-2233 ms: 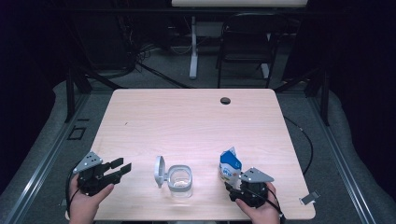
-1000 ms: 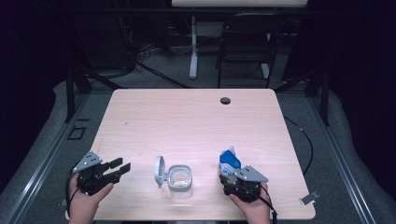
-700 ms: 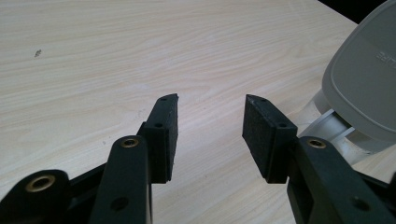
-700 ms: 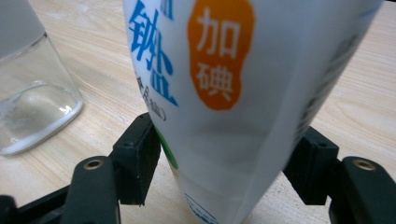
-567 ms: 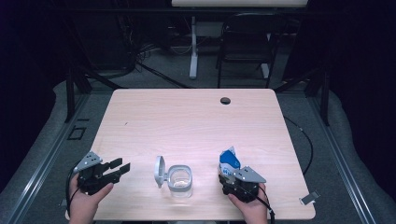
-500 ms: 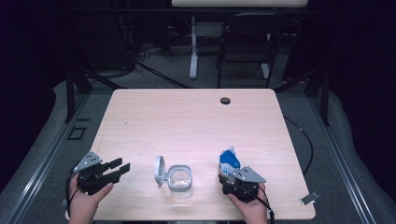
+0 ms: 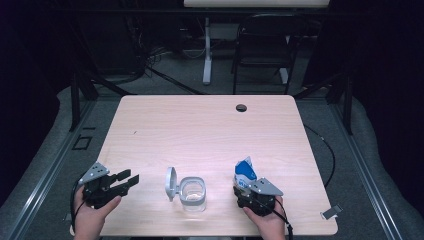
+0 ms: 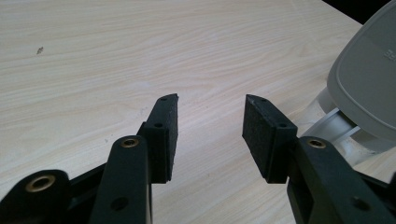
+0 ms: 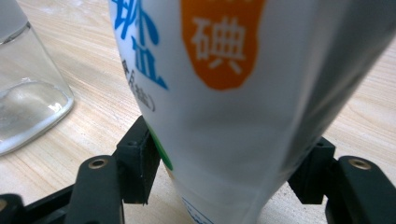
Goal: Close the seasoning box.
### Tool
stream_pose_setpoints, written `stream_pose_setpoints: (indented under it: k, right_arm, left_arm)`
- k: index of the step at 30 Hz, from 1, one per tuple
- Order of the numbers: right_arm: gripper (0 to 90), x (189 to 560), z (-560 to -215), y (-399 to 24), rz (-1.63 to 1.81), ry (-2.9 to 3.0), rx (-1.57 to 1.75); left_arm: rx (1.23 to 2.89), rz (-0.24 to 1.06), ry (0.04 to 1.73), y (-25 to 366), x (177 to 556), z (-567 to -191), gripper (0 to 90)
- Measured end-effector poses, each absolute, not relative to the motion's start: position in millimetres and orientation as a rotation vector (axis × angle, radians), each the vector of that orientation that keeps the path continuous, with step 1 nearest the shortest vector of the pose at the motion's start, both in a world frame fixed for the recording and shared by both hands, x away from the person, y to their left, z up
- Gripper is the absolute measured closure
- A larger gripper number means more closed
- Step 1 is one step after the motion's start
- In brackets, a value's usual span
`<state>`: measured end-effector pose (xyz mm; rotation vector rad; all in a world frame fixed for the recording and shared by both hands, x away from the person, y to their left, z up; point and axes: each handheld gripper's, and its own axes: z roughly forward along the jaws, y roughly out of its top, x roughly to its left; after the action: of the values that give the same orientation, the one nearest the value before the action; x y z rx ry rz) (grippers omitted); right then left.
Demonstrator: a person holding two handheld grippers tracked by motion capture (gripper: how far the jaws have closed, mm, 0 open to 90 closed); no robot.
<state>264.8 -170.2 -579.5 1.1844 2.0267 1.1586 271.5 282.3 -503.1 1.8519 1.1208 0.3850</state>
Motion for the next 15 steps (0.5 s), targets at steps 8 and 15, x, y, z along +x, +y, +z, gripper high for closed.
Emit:
stream_pose_setpoints:
  k: [8,15]
  right_arm:
    - [37.2,265.1,-579.7,-170.7,1.158,2.031,1.185]
    - [38.0,265.2,-580.1,-171.2,1.161,2.032,1.176]
  left_arm:
    - [1.85,0.385,1.12,282.6,271.5,-503.2,56.3]
    - [1.851,0.384,1.125,283.1,271.6,-503.3,56.2]
